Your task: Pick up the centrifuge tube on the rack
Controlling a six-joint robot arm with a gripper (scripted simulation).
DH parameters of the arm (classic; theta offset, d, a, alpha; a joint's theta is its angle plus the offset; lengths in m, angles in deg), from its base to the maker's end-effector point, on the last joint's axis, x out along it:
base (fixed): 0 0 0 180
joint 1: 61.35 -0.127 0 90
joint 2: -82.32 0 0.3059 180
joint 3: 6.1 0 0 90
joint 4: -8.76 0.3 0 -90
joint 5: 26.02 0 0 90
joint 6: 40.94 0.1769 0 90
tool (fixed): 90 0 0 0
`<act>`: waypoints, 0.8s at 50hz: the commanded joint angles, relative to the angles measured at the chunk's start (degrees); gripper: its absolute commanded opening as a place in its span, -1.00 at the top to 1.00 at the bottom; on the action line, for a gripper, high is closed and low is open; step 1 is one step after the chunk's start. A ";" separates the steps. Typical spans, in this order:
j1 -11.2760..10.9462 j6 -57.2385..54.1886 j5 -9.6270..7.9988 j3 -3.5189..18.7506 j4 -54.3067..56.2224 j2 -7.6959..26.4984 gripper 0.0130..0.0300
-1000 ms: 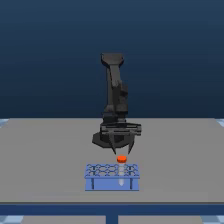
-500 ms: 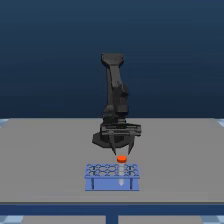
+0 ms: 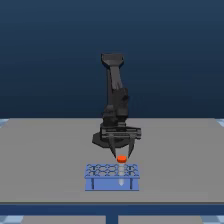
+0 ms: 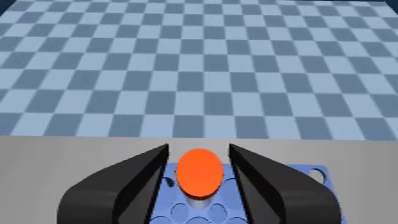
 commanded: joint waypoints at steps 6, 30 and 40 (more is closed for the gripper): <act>0.00 7.08 1.95 -0.76 -6.19 1.22 -1.00; 0.00 14.25 4.71 -1.86 -13.15 3.37 -1.00; 0.00 14.65 4.91 -1.93 -13.54 3.52 -1.00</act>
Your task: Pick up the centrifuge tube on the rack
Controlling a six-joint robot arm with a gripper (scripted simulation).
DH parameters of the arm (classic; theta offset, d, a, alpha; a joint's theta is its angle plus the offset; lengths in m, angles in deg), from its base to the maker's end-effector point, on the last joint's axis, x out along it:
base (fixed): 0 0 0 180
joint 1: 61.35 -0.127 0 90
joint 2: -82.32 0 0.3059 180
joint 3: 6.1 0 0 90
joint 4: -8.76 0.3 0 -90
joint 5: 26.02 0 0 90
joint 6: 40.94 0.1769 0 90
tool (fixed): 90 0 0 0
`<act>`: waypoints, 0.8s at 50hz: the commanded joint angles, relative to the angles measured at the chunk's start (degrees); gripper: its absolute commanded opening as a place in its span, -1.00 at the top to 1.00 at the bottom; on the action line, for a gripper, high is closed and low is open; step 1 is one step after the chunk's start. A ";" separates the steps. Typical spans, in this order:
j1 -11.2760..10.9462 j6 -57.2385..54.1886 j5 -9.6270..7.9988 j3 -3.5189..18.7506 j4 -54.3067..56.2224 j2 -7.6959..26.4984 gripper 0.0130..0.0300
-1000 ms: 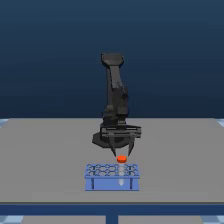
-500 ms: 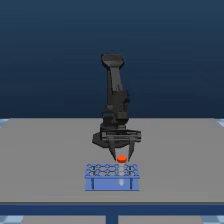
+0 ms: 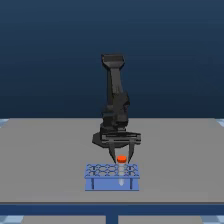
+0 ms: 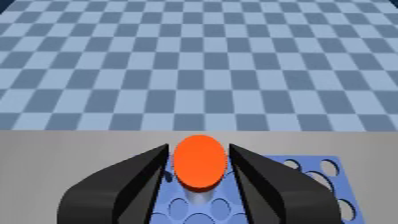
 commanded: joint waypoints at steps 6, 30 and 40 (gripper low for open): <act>0.00 0.27 0.31 0.00 -0.05 0.00 1.00; 0.02 0.05 0.17 0.03 0.15 -0.07 1.00; 0.02 -1.64 -0.61 0.31 1.78 -0.68 1.00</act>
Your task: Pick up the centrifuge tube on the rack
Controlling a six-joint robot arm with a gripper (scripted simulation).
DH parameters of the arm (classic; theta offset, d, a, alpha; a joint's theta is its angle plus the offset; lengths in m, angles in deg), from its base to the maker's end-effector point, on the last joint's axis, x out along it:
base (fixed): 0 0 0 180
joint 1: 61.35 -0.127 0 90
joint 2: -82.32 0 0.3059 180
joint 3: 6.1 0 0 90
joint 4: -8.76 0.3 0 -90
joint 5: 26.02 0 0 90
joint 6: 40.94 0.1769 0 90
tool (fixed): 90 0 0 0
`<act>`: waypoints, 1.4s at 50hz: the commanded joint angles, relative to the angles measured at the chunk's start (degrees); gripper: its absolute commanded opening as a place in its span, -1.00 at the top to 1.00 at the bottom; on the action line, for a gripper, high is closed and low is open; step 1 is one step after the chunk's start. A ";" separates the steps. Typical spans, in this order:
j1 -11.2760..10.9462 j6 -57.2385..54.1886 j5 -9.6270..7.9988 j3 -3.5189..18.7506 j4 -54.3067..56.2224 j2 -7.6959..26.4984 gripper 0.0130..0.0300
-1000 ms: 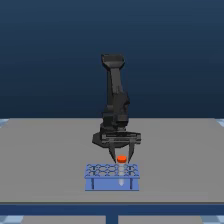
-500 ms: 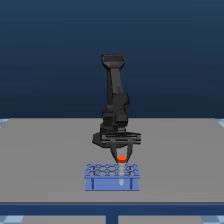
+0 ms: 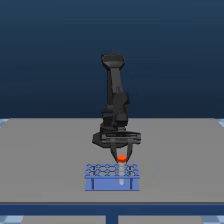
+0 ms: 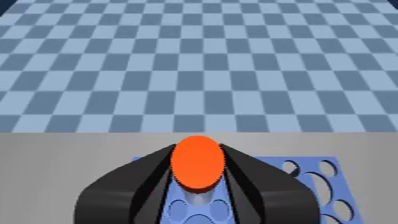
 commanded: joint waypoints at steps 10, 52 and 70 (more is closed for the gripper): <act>0.00 -4.48 -1.84 0.73 4.28 -1.40 1.00; 0.00 -37.03 -7.10 3.86 36.34 -6.03 1.00; 0.00 -53.07 -7.74 4.90 52.24 -7.20 1.00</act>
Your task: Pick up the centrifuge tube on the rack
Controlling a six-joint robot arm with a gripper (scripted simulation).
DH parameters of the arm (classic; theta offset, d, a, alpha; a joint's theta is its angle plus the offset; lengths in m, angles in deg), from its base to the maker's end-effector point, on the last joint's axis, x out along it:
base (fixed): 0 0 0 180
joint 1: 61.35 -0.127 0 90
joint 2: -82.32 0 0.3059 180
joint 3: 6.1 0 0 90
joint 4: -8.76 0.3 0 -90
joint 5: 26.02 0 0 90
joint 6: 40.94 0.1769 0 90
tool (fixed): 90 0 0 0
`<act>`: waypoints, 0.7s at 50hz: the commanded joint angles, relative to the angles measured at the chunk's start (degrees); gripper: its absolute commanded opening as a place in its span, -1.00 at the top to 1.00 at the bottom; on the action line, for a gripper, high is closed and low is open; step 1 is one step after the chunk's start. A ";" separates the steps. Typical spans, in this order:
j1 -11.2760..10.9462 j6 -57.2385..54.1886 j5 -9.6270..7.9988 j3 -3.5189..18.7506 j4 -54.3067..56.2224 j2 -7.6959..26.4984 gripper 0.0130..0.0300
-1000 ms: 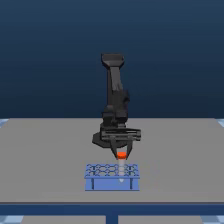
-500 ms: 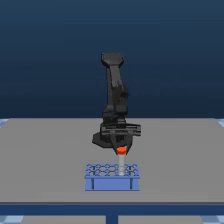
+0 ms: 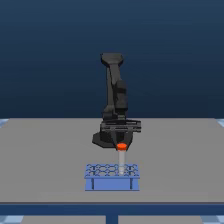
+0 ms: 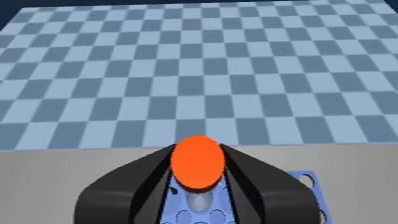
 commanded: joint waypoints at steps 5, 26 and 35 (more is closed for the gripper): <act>0.00 -10.32 -0.36 0.59 8.97 -0.59 1.00; 0.00 -28.65 -0.16 1.79 27.16 -1.72 1.00; 0.00 -37.82 0.25 2.48 36.25 -2.31 1.00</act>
